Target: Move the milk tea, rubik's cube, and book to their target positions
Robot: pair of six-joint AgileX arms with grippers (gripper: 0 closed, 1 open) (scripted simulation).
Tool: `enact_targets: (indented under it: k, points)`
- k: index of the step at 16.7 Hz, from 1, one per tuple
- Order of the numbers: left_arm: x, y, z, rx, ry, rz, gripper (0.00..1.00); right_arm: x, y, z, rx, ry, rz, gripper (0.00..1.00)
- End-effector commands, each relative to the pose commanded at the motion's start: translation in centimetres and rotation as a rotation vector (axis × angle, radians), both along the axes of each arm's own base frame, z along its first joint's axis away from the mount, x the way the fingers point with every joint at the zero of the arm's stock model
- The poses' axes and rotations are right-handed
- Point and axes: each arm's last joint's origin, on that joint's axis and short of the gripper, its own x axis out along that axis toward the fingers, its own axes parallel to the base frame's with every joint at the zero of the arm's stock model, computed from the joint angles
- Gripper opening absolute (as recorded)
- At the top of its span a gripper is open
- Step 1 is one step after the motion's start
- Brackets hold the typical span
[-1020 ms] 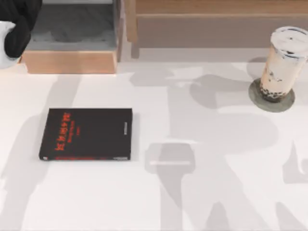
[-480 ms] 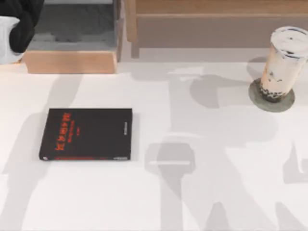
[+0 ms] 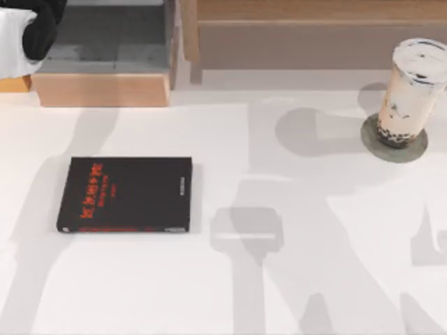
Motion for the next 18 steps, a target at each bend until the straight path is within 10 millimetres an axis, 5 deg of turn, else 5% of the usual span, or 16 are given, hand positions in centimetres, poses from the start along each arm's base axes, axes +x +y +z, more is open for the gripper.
enact_targets:
  k: [1, 14, 18]
  points:
    - [0.0, 0.0, 0.0, 0.0, 0.0, 0.0, 1.0, 0.0, 0.0, 0.0, 0.0, 0.0, 0.0, 1.0]
    - [0.0, 0.0, 0.0, 0.0, 0.0, 0.0, 0.02, 0.0, 0.0, 0.0, 0.0, 0.0, 0.0, 1.0]
    - [0.0, 0.0, 0.0, 0.0, 0.0, 0.0, 0.0, 0.0, 0.0, 0.0, 0.0, 0.0, 0.0, 1.0]
